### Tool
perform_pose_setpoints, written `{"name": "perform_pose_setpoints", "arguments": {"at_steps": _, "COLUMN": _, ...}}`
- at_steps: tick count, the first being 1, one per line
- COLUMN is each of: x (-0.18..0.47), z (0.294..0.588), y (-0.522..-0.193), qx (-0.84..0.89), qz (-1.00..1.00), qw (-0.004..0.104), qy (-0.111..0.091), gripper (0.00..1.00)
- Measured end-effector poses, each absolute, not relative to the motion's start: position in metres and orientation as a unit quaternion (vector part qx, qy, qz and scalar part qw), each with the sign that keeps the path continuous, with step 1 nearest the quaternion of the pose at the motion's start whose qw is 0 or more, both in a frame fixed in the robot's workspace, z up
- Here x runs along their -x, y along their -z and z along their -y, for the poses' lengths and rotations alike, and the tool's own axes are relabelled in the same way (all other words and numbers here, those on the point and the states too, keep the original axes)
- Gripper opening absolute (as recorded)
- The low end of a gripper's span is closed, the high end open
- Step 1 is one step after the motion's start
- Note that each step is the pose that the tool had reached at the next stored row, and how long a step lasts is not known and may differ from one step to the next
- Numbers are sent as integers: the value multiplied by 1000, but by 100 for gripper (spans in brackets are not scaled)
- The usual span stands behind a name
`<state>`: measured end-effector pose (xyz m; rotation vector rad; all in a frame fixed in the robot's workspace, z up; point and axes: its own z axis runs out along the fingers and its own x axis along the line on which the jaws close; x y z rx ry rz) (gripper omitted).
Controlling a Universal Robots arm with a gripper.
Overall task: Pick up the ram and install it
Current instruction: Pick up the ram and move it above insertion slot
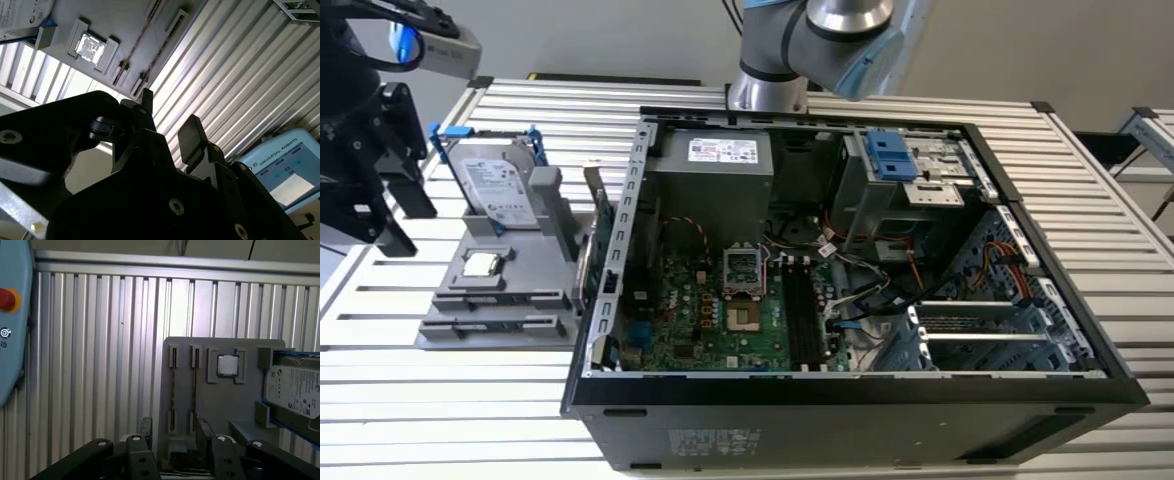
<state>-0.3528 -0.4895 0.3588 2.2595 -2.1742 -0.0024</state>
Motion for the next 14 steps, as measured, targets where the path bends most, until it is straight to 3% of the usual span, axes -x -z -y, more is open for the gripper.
{"name": "perform_pose_setpoints", "arguments": {"at_steps": 14, "x": 353, "z": 488, "y": -349, "qx": -721, "qz": 693, "qw": 4, "qy": -1, "gripper": 100}}
